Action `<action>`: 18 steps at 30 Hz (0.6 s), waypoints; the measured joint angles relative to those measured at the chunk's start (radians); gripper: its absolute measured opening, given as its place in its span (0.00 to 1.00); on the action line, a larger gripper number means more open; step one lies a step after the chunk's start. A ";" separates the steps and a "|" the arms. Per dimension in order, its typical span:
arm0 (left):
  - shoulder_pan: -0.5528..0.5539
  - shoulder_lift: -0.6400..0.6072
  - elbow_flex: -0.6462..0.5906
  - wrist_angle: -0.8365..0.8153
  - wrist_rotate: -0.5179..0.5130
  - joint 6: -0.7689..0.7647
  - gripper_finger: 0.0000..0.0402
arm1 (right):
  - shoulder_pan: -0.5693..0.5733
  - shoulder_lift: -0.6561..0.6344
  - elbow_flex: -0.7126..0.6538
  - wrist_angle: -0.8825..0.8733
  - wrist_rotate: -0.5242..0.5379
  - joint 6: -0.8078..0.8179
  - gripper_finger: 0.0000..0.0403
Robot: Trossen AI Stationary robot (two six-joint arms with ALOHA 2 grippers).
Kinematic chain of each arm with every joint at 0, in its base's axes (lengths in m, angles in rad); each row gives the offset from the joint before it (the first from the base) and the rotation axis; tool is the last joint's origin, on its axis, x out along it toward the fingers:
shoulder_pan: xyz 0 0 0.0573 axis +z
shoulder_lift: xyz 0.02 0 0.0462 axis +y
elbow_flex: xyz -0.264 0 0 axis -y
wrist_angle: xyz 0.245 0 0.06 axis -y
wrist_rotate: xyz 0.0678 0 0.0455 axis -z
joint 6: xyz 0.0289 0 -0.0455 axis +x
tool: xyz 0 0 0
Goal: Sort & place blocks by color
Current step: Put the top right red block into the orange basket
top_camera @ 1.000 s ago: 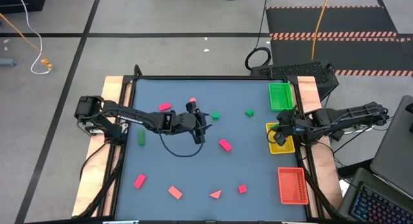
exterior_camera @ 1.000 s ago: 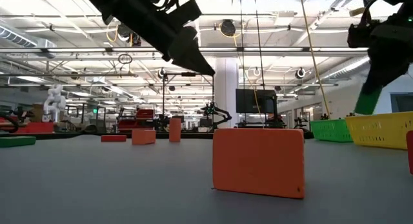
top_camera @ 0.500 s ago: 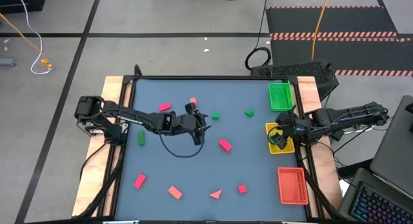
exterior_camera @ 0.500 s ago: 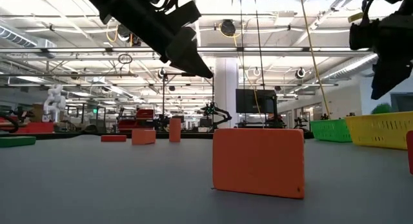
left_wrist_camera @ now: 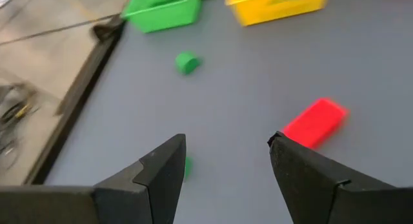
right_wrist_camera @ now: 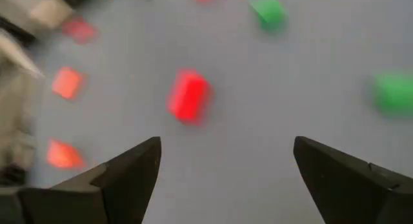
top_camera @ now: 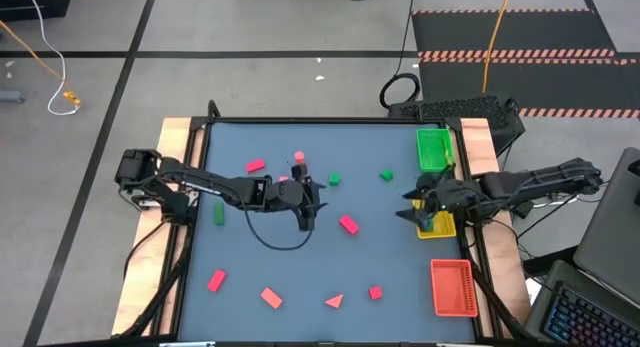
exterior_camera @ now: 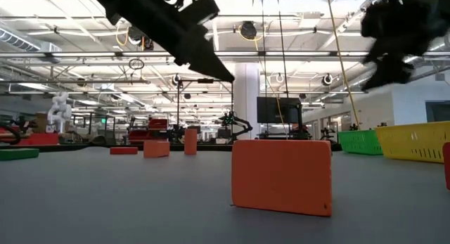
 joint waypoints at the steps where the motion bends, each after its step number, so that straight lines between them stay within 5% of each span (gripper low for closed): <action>1: -0.009 0.000 0.000 0.011 0.023 0.011 0.56 | -0.001 0.006 -0.035 0.111 -0.018 -0.028 0.86; 5: -0.047 0.000 0.000 0.035 0.059 0.038 0.56 | -0.013 0.086 -0.145 0.465 -0.046 -0.088 0.86; 11: -0.048 0.009 0.000 0.130 0.261 0.023 0.56 | -0.017 0.271 -0.153 0.542 0.037 -0.230 0.86; 18: -0.029 0.075 -0.001 0.093 0.313 0.094 0.56 | -0.018 0.334 -0.151 0.713 0.037 -0.328 0.86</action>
